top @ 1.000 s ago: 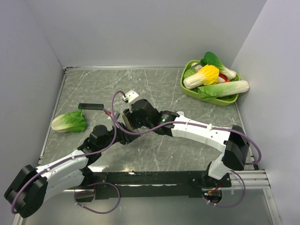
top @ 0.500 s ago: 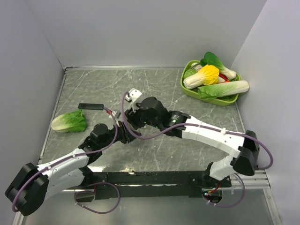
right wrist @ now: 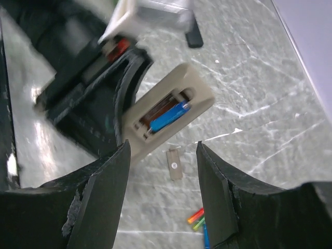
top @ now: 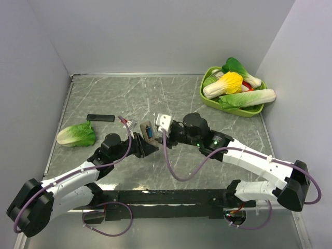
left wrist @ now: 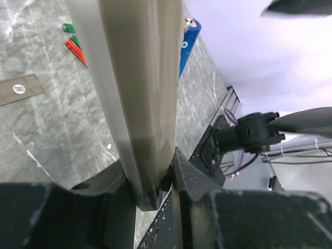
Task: Load the batteries into the remote control
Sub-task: Load the battery into the remote control.
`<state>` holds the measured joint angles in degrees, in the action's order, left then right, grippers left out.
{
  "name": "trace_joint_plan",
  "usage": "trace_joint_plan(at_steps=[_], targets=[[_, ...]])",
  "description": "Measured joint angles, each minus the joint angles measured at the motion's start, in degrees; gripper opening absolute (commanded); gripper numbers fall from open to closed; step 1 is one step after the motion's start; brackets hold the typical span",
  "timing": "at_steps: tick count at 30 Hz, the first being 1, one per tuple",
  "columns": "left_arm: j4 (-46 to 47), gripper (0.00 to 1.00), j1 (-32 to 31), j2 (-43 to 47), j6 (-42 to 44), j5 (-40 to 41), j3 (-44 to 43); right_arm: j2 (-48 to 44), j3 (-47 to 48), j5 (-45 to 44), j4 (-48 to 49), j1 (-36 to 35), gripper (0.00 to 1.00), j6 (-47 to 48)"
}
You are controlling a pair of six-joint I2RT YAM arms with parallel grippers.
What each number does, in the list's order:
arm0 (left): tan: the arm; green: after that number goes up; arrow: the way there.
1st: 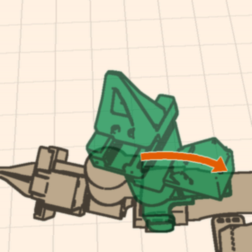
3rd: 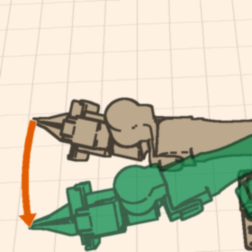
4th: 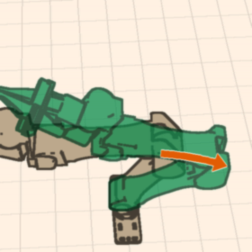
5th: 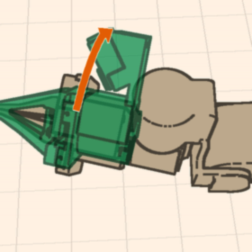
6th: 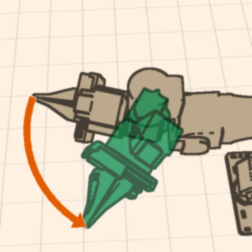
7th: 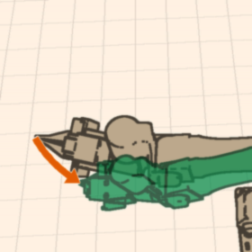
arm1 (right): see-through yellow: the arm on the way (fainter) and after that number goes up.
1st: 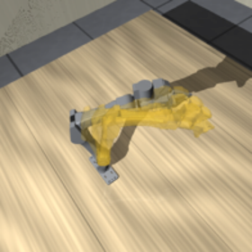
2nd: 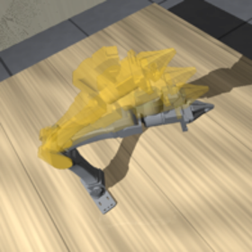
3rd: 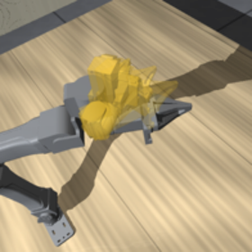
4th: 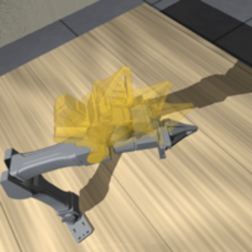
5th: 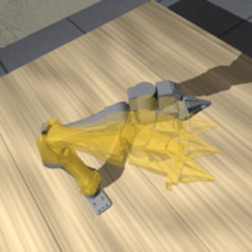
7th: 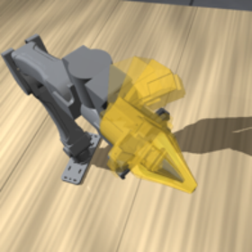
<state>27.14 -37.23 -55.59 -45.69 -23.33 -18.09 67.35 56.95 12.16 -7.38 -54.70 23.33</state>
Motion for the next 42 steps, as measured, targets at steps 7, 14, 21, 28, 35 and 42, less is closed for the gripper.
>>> trace_joint_plan(at_steps=[7, 14, 21, 28, 35, 42], targets=[[-1.40, 0.03, -0.04, -0.68, 0.42, -2.78, -1.14, -4.90, -9.27, 10.49, 9.18, 1.95, 0.58, 10.08], [-1.77, 0.03, -0.04, -0.83, 1.01, -4.92, -1.88, -4.74, -9.38, 15.82, 16.06, 3.15, 0.46, 13.00], [-2.16, 0.03, -0.09, -0.81, 1.05, -5.57, -1.88, -2.54, -9.27, 16.37, 17.64, 3.21, 0.45, 13.88], [-2.25, 0.03, -0.09, -0.81, 1.07, -5.99, -1.92, 0.33, -8.94, 14.53, 17.62, 3.21, 0.43, 14.91], [-2.64, 0.03, -0.11, -0.81, 1.31, -6.05, -2.75, 1.57, -7.87, 12.87, 17.64, 3.21, 0.41, 15.74], [-2.64, 0.03, -0.11, -0.81, 1.31, -6.40, -2.82, 2.93, -7.72, 11.87, 17.55, 3.21, 0.40, 16.61]])
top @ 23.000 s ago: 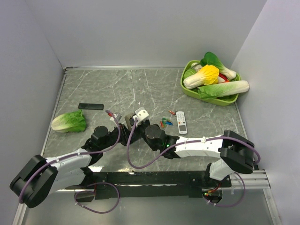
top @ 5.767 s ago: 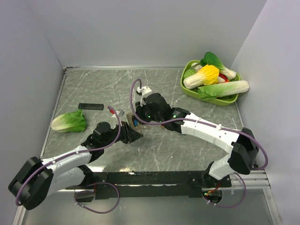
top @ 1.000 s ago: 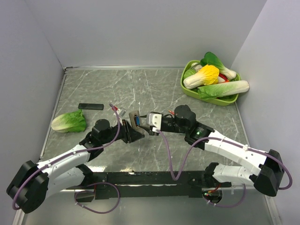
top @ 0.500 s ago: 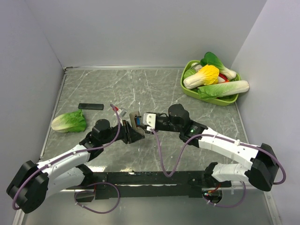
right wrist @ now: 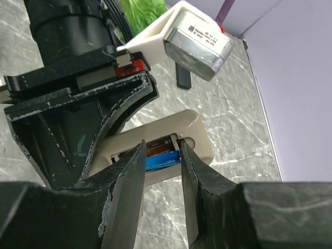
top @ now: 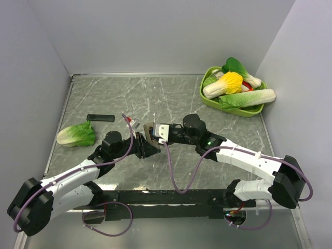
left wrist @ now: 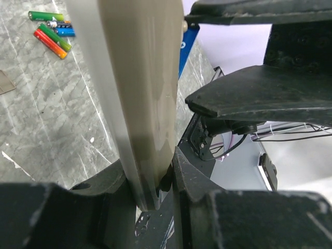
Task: Load the batteries into the remote control
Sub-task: Load the battery into the remote control.
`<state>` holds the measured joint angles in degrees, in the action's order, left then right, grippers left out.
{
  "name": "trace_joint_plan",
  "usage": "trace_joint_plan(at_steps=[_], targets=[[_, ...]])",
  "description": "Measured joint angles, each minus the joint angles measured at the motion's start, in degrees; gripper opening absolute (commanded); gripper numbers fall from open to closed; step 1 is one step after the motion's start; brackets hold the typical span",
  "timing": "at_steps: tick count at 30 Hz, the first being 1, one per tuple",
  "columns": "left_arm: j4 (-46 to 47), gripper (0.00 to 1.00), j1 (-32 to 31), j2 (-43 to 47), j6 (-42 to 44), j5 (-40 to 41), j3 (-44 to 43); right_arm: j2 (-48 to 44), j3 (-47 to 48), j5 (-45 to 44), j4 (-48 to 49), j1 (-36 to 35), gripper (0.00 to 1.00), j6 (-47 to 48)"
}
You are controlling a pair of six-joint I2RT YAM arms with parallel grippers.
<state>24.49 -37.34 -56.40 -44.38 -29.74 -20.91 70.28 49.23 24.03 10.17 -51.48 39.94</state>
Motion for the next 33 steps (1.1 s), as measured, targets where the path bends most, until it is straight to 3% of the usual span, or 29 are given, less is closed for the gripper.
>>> trace_joint_plan(at_steps=[18, 33], targets=[[-3.98, 0.02, 0.02, 2.32, 0.11, 1.81, 0.00, 3.30, 3.37, -1.29, -3.93, -0.74, 0.37, 3.69], [-6.47, 0.01, 0.13, 2.58, 0.13, 2.80, 0.04, 5.77, 6.32, -11.82, -9.35, -6.45, 0.39, 10.91]])
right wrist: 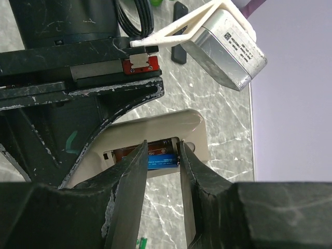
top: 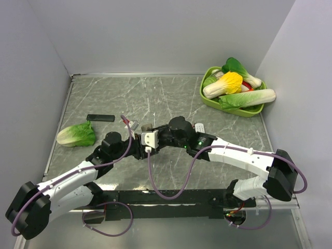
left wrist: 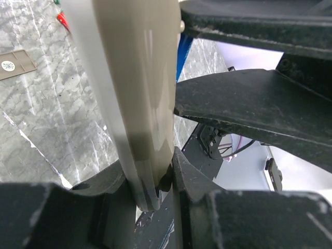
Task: Load the batteries into the remote control
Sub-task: Load the battery into the remote control.
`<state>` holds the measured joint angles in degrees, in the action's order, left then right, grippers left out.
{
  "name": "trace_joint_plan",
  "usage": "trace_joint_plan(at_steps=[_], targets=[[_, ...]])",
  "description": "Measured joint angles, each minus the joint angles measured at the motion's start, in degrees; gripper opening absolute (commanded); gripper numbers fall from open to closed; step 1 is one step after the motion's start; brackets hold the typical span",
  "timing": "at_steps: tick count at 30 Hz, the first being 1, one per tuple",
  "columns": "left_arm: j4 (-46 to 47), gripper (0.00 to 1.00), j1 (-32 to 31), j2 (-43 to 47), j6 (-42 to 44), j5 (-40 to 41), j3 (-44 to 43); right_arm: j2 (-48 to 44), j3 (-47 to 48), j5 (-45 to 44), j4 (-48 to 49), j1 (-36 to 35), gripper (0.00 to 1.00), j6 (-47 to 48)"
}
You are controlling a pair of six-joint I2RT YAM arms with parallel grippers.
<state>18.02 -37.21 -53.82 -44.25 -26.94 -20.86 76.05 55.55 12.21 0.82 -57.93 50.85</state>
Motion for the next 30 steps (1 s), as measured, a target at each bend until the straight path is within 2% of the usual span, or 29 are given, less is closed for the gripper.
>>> trace_joint_plan(at_steps=[6, 17, 24, 30], targets=[[1.03, 0.01, 0.00, 0.09, -0.26, -0.09, 0.44, 0.04, 0.72, -0.48, -1.33, -0.35, 0.39, 0.83], [1.66, 0.01, -0.02, 0.92, -1.03, -0.17, 2.60, 0.98, 0.72, 1.07, -2.69, -0.87, 0.33, 0.00], [3.30, 0.01, -0.04, 3.48, -1.97, -0.15, 4.85, 1.01, -0.09, 4.57, 1.27, -0.87, 0.15, -4.04], [5.14, 0.01, -0.04, 6.67, -2.16, -0.22, 7.56, 1.01, -3.30, 10.10, 8.57, 0.87, 0.09, -9.35]])
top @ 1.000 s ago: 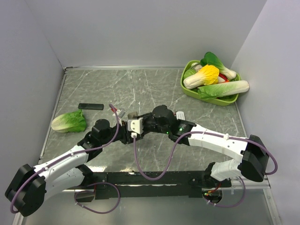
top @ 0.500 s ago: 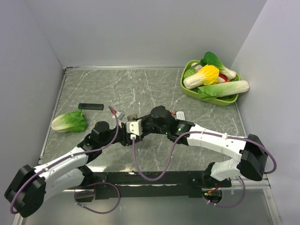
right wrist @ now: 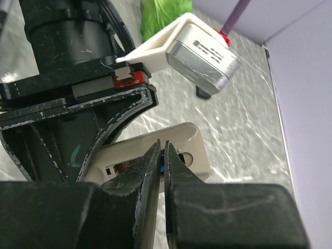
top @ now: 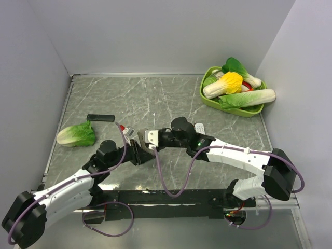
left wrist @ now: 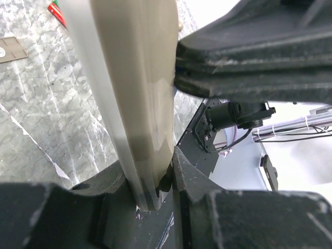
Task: Load the batteries into the remote control
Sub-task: Load the battery into the remote control, then pick up the battery from the center of the board.
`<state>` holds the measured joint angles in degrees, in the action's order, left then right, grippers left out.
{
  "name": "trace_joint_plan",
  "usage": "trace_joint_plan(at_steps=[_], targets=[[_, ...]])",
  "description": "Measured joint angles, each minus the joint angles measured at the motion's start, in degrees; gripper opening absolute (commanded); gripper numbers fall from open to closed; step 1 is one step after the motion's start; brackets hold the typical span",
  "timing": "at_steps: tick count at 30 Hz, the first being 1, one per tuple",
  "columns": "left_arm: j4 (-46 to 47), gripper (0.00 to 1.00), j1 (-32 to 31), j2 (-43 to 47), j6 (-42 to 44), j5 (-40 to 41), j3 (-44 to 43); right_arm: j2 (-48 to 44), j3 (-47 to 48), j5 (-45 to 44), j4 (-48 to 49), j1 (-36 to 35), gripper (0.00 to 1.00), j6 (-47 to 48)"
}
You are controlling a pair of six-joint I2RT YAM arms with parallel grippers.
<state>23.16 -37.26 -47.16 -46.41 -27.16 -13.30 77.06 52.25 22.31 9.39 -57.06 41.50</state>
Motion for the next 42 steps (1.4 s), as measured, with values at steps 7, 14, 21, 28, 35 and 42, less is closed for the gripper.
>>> trace_joint_plan(at_steps=[7, 14, 21, 28, 35, 42], targets=[[0.09, 0.02, 0.07, 5.31, 0.00, 0.11, 1.77, 0.07, -2.01, 2.75, 6.64, 1.29, 0.08, -4.04], [-0.33, 0.02, 0.42, 7.48, -0.02, 0.55, 2.49, 0.94, -3.23, 2.82, 11.28, 1.25, 0.08, -6.05], [-0.35, 0.03, 0.48, 8.98, -0.72, 0.35, 3.76, 1.51, -8.04, 3.43, 20.15, 1.92, 0.09, -8.09], [-0.35, 0.03, 0.57, 11.82, -1.38, 0.20, 4.63, 2.23, -13.60, 5.95, 32.39, 3.82, 0.16, -12.07], [-0.22, 0.02, 0.70, 11.80, -1.40, 0.59, 4.63, 2.47, -14.03, 6.10, 34.21, 3.85, 0.39, -13.70], [0.46, 0.02, 0.35, 10.12, 1.44, 1.90, 4.11, -3.72, -13.81, 1.68, 23.87, 4.61, 0.77, -17.29]])
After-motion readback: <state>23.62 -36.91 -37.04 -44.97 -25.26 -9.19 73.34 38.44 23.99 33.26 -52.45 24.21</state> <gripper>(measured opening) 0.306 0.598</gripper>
